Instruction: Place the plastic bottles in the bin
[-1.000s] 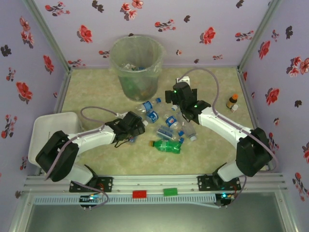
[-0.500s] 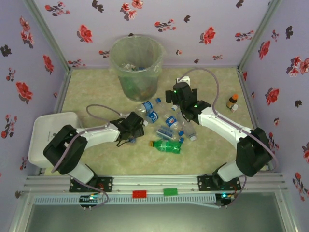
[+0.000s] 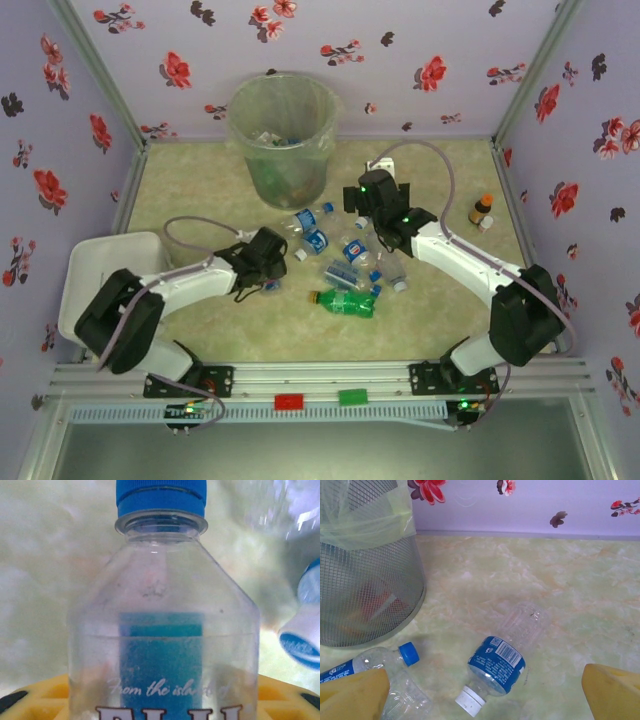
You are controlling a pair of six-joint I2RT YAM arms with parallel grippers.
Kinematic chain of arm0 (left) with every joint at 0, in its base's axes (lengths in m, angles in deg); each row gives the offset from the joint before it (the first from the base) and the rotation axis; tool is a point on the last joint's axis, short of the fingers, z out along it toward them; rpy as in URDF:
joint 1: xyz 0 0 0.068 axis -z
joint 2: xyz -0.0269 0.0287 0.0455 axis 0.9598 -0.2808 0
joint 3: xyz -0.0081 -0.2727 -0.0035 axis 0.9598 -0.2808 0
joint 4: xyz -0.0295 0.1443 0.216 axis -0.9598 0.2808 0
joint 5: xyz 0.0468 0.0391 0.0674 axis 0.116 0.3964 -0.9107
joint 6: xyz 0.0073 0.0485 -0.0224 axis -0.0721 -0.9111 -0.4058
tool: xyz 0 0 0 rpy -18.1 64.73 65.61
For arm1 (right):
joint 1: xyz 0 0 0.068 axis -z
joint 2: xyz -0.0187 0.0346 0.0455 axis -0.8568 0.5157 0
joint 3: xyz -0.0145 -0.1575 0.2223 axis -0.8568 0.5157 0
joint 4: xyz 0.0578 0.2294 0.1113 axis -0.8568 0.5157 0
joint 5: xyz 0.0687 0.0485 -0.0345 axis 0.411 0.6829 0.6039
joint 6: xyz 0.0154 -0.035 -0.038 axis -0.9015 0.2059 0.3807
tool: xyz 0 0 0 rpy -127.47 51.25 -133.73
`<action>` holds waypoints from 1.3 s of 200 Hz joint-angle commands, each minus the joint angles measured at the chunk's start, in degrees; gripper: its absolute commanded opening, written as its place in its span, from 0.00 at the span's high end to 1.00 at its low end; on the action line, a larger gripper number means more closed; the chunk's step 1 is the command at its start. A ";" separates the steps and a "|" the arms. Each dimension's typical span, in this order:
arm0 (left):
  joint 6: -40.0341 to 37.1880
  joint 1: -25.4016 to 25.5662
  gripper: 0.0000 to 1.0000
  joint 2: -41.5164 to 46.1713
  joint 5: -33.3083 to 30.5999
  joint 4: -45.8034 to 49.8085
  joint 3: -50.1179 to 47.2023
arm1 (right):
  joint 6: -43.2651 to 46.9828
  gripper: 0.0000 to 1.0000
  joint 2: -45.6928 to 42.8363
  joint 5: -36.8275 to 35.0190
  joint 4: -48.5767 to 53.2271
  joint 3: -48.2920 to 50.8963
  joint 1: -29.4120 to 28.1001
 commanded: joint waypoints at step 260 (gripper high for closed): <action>-28.91 -20.57 0.55 -14.23 24.02 -7.35 59.65 | -3.02 0.00 -8.23 -0.37 -1.02 12.53 0.83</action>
